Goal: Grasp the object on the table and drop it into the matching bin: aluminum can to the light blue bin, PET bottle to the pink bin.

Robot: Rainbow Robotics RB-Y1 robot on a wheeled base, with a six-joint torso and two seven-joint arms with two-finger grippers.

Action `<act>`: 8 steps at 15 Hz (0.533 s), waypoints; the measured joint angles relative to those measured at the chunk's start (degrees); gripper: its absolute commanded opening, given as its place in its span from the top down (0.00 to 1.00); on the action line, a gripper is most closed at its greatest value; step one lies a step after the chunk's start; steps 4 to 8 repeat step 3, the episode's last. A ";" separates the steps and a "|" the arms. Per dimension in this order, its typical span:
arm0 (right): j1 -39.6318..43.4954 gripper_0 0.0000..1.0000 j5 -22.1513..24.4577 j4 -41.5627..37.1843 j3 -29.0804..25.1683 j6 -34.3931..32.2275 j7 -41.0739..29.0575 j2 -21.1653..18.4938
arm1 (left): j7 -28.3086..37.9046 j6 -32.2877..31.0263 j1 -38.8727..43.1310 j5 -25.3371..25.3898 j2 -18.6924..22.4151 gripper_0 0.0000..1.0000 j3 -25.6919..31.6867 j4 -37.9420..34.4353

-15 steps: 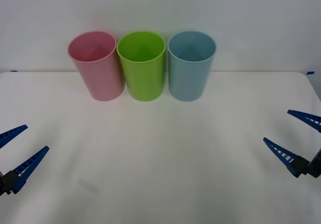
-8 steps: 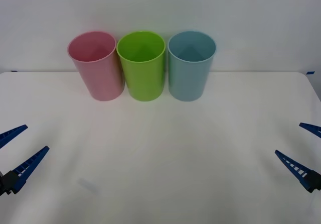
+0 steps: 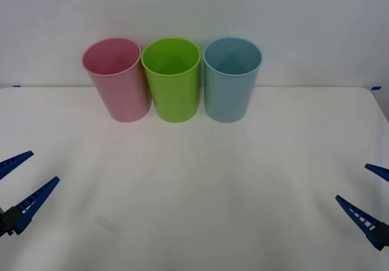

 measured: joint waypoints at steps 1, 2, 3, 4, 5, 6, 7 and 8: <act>0.13 0.00 -0.17 0.00 0.24 0.08 0.02 0.00 | 0.00 0.00 0.00 0.00 0.00 0.00 0.00 0.00; 0.20 0.00 -0.23 0.00 0.32 0.14 0.02 0.00 | 0.00 0.00 0.00 0.00 0.00 0.00 0.00 0.00; 0.21 0.00 -0.25 0.00 0.33 0.15 0.02 0.00 | 0.00 0.00 0.00 0.00 0.00 0.00 0.00 0.00; 0.21 0.00 -0.25 0.00 0.33 0.15 0.02 0.00 | 0.00 0.00 0.00 0.00 0.00 0.00 0.00 0.00; 0.21 0.00 -0.25 0.00 0.33 0.15 0.02 0.00 | 0.00 0.00 0.00 0.00 0.00 0.00 0.00 0.00; 0.21 0.00 -0.25 0.00 0.33 0.15 0.02 0.00 | 0.00 0.00 0.00 0.00 0.00 0.00 0.00 0.00; 0.21 0.00 -0.25 0.00 0.33 0.15 0.02 0.00 | 0.00 0.00 0.00 0.00 0.00 0.00 0.00 0.00; 0.21 0.00 -0.25 0.00 0.33 0.15 0.02 0.00 | 0.00 0.00 0.00 0.00 0.00 0.00 0.00 0.00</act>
